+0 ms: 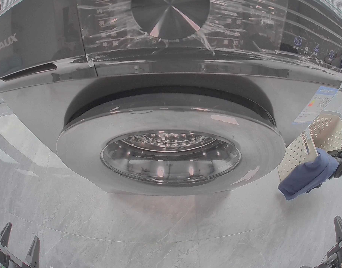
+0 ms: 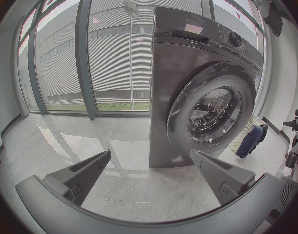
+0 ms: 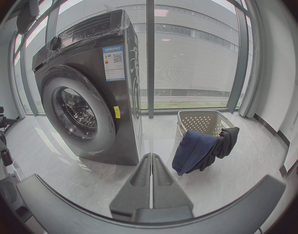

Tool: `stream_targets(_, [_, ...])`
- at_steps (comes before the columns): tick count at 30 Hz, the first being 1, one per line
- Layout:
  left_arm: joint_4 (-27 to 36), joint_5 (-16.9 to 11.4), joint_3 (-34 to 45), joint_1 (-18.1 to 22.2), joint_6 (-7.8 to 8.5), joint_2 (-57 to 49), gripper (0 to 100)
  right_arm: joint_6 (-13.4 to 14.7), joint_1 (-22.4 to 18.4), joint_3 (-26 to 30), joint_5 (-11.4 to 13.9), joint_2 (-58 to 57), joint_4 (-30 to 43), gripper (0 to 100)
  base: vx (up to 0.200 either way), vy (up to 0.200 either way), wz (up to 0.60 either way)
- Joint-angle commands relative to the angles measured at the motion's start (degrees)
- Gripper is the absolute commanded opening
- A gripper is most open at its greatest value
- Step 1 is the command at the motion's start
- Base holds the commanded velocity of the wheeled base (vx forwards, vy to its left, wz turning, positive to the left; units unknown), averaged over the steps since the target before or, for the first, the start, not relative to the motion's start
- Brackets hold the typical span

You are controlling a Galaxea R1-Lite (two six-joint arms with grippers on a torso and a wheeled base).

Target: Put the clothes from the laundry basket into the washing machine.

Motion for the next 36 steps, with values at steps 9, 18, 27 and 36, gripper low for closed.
stream_targets(9, [0.0, 0.0, 0.9, 0.0, -0.04, -0.7, 100, 4.2, 1.4, -11.4, -0.2, 3.7, -2.0, 0, 0.0, 0.0, 0.0])
stream_targets(18, [0.0, 0.0, 0.9, 0.0, -0.04, -0.7, 100, 2.9, 6.6, -13.8, 8.8, 30.8, -6.5, 0, 0.0, 0.0, 0.0])
stream_targets(27, [0.0, 0.0, 0.9, 0.0, -0.04, -0.7, 100, 3.7, 17.8, -14.4, 11.7, 49.2, -18.4, 0, 0.0, 0.0, 0.0])
stream_targets(36, [0.0, 0.0, 0.9, -0.1, 0.05, -0.7, 100, 5.0, 22.9, -16.7, 8.9, 59.5, -28.8, 0, 0.0, 0.0, 0.0])
